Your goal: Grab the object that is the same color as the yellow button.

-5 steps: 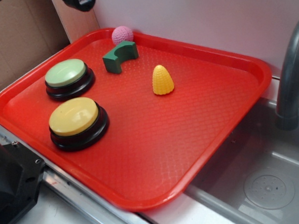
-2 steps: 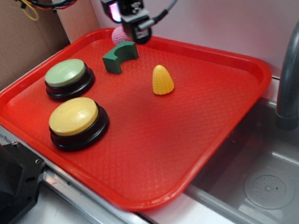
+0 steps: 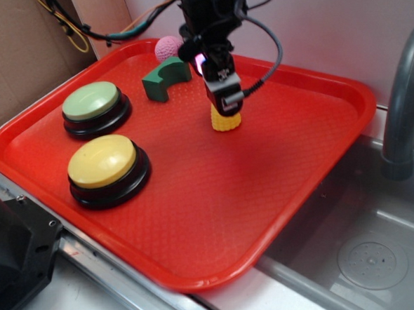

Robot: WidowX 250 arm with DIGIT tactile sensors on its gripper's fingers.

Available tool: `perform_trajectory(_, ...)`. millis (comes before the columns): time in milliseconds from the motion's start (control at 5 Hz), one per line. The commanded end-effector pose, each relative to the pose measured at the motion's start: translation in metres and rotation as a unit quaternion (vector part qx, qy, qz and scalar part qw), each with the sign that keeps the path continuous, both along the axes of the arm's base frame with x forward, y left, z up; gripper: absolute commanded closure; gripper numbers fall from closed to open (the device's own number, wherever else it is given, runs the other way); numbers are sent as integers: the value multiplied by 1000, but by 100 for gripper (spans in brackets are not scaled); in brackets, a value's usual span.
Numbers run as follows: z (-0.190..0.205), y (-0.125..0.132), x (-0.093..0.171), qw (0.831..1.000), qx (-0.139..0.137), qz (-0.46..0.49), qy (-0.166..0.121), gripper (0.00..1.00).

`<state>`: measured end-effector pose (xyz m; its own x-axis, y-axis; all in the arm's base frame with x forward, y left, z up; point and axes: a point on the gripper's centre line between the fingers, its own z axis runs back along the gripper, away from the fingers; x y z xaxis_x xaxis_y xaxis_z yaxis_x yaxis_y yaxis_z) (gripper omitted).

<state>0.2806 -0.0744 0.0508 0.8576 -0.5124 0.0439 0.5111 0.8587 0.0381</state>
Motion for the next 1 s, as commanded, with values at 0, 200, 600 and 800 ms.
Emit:
perform_trajectory(0,-33,-10,2,999,-47,-10,13,100)
perform_trajectory(200,-15,-16,-1,999,-39,-1,4,100)
perform_trajectory(600,84,1,-25,994,-2,104,-46,100)
perform_trajectory(800,134,9,-38,987,30,153,-36,100)
